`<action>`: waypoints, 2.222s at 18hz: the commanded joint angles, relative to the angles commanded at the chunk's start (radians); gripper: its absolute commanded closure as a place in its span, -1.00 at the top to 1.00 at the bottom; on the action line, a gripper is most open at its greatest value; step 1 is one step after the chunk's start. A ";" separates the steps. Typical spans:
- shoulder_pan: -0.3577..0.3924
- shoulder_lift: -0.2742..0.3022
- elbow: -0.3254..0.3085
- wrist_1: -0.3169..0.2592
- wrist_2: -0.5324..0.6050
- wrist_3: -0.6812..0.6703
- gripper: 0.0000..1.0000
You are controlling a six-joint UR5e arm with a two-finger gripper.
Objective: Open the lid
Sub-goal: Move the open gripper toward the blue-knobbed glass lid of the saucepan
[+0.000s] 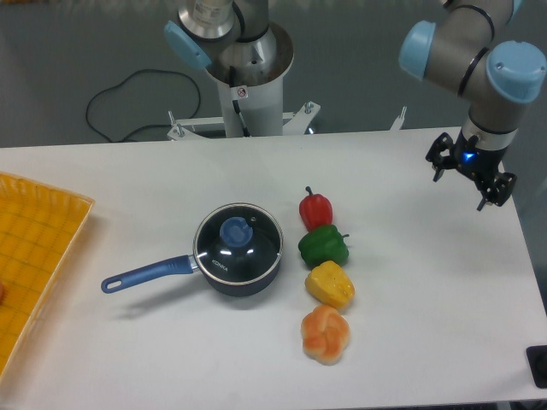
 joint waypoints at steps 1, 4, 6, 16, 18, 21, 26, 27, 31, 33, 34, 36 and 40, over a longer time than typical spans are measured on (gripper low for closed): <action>0.000 0.000 -0.002 0.000 -0.002 0.003 1.00; -0.003 0.002 -0.005 -0.002 0.002 0.000 1.00; -0.003 0.002 -0.005 0.000 0.005 0.000 1.00; -0.092 0.011 -0.005 0.011 0.003 -0.156 1.00; -0.095 0.023 -0.009 0.009 0.009 -0.156 1.00; -0.069 0.070 -0.058 0.002 0.024 -0.016 1.00; -0.070 0.170 -0.182 0.003 0.034 0.055 1.00; -0.084 0.176 -0.189 0.002 0.034 0.057 1.00; -0.170 0.187 -0.206 0.003 0.035 -0.027 1.00; -0.224 0.190 -0.206 0.006 0.035 -0.101 1.00; -0.253 0.189 -0.204 0.008 0.035 -0.144 1.00; -0.281 0.187 -0.206 0.008 0.037 -0.187 1.00; -0.366 0.198 -0.213 0.000 0.069 -0.212 1.00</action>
